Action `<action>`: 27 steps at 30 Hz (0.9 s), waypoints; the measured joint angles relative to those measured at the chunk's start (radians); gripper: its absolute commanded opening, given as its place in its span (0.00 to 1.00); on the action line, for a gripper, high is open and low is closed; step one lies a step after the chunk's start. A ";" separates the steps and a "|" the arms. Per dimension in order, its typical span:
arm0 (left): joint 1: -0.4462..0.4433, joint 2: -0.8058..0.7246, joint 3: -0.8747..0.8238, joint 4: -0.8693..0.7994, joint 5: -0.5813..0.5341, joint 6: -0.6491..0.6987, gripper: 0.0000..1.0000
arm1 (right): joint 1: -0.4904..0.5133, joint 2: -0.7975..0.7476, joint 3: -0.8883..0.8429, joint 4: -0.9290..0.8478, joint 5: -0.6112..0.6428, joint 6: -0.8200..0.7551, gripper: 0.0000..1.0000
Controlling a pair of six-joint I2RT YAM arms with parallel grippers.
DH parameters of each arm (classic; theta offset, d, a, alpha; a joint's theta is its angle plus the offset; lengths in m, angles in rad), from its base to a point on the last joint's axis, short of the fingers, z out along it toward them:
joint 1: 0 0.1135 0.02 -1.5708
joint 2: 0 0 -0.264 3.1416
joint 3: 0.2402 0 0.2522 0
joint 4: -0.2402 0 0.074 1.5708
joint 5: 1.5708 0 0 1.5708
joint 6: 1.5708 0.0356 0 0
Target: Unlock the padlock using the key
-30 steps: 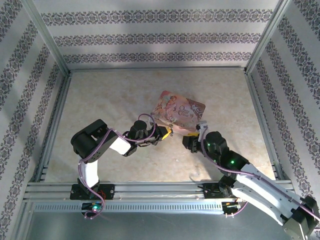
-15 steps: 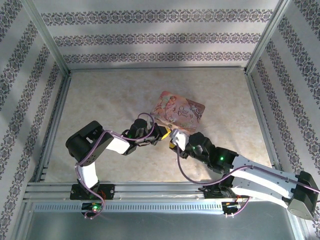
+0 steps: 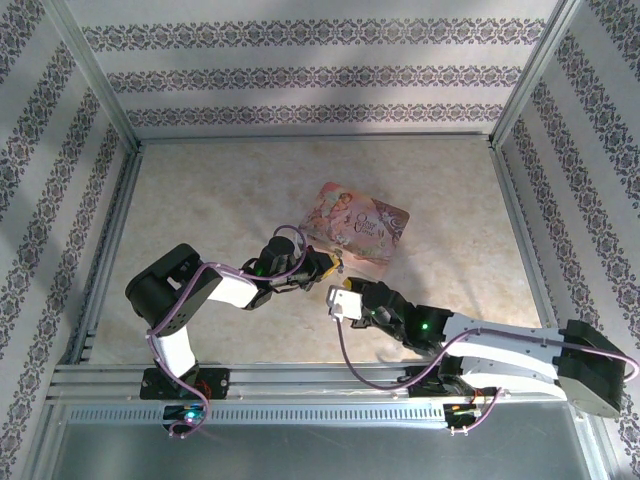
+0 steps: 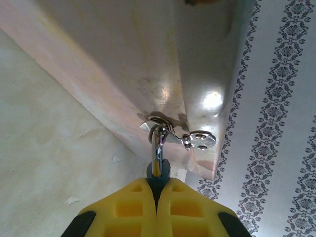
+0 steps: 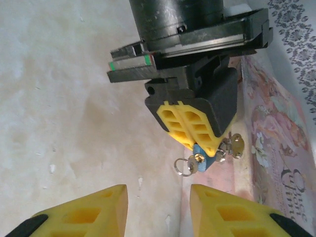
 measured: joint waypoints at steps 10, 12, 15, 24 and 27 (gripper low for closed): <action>-0.004 0.000 0.000 0.000 -0.003 -0.001 0.00 | 0.000 0.147 0.000 0.124 0.106 -0.047 0.28; -0.009 0.000 0.000 0.000 -0.003 -0.001 0.00 | 0.000 0.174 0.000 0.150 0.125 -0.049 0.26; -0.015 0.000 0.000 0.000 -0.003 -0.001 0.00 | 0.000 0.208 0.000 0.186 0.153 -0.050 0.25; -0.021 0.000 0.000 0.000 -0.004 -0.001 0.00 | -0.005 0.269 0.000 0.274 0.183 -0.050 0.21; -0.021 0.000 0.000 0.000 -0.004 -0.001 0.00 | -0.014 0.279 0.000 0.290 0.185 -0.051 0.21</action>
